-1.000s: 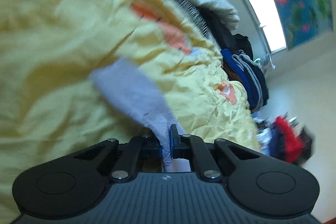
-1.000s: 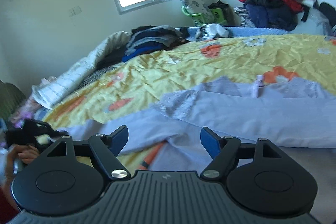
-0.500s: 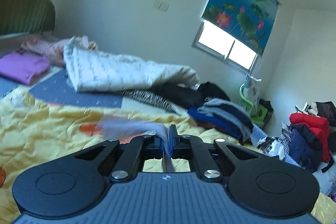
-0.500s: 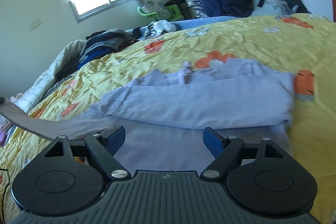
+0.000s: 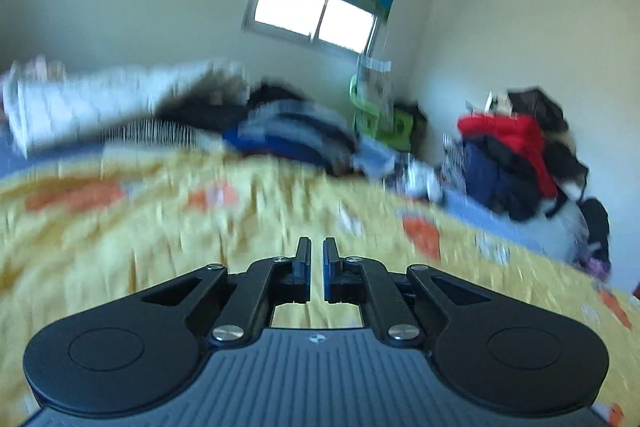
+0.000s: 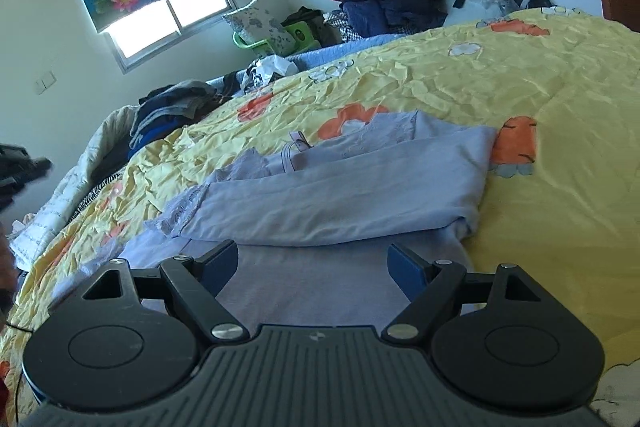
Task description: Fold small clothes
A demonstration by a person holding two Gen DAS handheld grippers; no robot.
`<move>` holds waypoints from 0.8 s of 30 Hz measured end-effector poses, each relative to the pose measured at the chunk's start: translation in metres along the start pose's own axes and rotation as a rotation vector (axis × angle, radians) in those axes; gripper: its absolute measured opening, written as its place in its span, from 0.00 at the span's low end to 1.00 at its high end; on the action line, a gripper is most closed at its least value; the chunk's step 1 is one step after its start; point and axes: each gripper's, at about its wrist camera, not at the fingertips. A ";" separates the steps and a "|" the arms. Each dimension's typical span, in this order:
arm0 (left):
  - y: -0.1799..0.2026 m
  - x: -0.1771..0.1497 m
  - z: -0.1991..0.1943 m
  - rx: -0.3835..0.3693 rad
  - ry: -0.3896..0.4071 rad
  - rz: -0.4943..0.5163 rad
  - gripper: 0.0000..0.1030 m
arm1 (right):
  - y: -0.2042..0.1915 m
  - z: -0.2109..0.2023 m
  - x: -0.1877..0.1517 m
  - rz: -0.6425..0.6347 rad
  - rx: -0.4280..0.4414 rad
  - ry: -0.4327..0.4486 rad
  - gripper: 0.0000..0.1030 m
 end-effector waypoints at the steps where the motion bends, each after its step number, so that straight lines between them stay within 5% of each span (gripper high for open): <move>1: -0.004 -0.008 0.001 0.002 -0.038 -0.012 0.07 | 0.002 -0.002 0.000 -0.001 -0.002 0.003 0.84; 6: -0.035 -0.039 0.006 0.092 -0.190 0.099 0.24 | 0.006 -0.003 -0.002 0.019 -0.008 -0.007 0.84; 11: -0.091 -0.045 -0.007 0.142 -0.188 0.172 0.68 | -0.008 0.005 -0.002 0.095 0.116 -0.034 0.84; 17: -0.125 -0.033 -0.024 0.174 -0.167 0.151 0.68 | -0.092 0.072 0.000 0.174 0.464 -0.183 0.78; 24: -0.136 -0.032 -0.038 0.168 -0.146 0.137 0.72 | -0.191 0.185 -0.040 0.325 0.596 -0.483 0.62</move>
Point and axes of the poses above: each gripper's, at about its wrist camera, not at the fingertips, and z roughly the way its jaws point, y to its right, x to its top, and after that the axes turned 8 degrees about y, right-handed
